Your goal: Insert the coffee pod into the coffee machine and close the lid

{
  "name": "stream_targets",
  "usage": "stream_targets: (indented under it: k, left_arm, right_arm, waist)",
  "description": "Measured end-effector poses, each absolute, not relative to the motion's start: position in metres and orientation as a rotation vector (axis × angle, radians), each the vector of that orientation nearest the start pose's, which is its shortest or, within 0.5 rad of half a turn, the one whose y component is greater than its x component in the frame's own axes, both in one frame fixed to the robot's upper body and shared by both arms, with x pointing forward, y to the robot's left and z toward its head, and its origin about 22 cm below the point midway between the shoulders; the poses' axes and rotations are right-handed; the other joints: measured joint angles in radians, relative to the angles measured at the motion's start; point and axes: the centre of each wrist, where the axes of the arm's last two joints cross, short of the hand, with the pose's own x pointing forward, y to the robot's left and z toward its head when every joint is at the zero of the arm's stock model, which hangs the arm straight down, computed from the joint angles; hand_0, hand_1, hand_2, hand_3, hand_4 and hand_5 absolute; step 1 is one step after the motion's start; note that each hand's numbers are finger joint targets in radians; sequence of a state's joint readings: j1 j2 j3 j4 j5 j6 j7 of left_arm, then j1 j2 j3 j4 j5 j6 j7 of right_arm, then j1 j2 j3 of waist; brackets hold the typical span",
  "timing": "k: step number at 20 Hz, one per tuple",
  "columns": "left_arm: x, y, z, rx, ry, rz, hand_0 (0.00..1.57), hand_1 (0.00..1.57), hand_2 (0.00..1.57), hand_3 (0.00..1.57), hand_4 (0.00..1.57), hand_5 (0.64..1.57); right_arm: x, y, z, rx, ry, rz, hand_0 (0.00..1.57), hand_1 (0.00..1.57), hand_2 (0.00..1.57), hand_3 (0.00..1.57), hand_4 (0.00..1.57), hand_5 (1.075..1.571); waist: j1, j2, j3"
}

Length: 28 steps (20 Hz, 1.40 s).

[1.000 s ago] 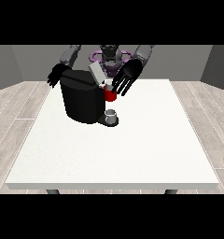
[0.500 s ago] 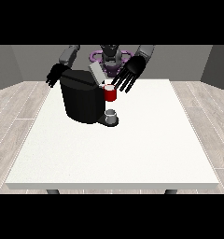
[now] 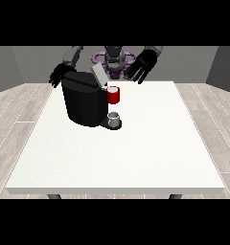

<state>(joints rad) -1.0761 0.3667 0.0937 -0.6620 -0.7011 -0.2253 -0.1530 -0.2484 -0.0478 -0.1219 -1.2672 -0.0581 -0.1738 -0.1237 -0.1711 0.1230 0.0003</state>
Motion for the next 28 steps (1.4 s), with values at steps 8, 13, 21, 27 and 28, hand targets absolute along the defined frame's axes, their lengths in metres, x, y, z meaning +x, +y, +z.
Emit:
stream_targets:
  k: [8, 13, 21, 27, 28]
  left_arm:
    - [0.439, 0.236, 0.098, 0.192, -1.640, -0.641, 0.00, 0.00, 0.00, 0.00, 0.00, 1.571]
    - [0.413, 0.245, 0.040, 0.058, -1.573, -0.487, 0.00, 0.00, 0.00, 0.00, 0.14, 1.571]
    - [0.377, 0.259, -0.013, -0.041, -1.480, -0.302, 0.00, 0.00, 0.00, 0.00, 0.00, 1.571]
    - [0.354, 0.259, -0.037, -0.095, -1.470, -0.209, 0.00, 0.00, 0.00, 0.00, 0.03, 1.571]
    - [0.351, 0.257, -0.040, -0.108, -1.466, -0.199, 0.00, 0.00, 0.00, 0.00, 0.00, 1.571]
  right_arm:
    - [0.271, -0.269, -0.041, -0.216, -1.488, -0.240, 0.00, 0.00, 0.00, 0.00, 0.40, 1.571]
    - [0.251, -0.281, -0.049, -0.245, -1.443, -0.221, 0.00, 0.00, 0.00, 0.00, 0.36, 1.571]
    - [0.263, -0.283, -0.015, -0.177, -1.500, -0.084, 0.00, 0.00, 0.00, 0.00, 0.00, 1.571]
    - [0.279, -0.274, 0.017, -0.110, -1.577, 0.001, 0.00, 0.00, 0.00, 0.00, 0.00, 1.571]
    - [0.281, -0.270, 0.021, -0.097, -1.583, 0.017, 0.00, 0.00, 0.00, 0.00, 0.00, 1.571]
  waist:
    - [0.100, -0.166, -0.0011]
    - [0.149, -0.282, -0.0007]
    - [0.193, -0.368, -0.0008]
    - [0.225, -0.372, -0.0005]
    - [0.234, -0.372, -0.0006]
